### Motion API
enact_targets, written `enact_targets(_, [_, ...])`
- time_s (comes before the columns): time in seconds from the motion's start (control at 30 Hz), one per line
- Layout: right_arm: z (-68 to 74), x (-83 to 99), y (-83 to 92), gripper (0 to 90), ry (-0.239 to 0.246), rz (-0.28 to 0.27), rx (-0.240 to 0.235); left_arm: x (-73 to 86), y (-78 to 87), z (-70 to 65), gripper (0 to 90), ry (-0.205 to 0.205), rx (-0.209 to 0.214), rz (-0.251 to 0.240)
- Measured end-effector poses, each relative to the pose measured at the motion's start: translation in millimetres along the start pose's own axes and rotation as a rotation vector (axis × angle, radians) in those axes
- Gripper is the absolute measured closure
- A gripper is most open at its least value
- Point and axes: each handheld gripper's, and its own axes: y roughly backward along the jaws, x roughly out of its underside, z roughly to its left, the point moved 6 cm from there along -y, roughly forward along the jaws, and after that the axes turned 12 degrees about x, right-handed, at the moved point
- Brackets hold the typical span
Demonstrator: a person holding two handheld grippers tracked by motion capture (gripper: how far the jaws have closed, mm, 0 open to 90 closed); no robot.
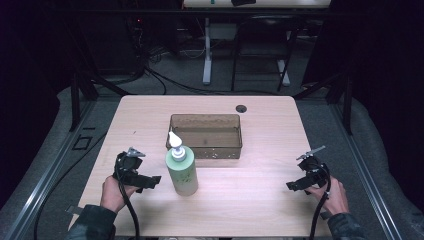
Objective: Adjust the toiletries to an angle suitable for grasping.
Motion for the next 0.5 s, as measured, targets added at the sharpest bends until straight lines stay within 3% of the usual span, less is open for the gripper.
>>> enact_targets(0.5, [3.2,0.0,6.6,0.0,-0.018,-0.002,-0.016,-11.6,11.3,-25.7,0.0,-0.046,0.039,-0.025])
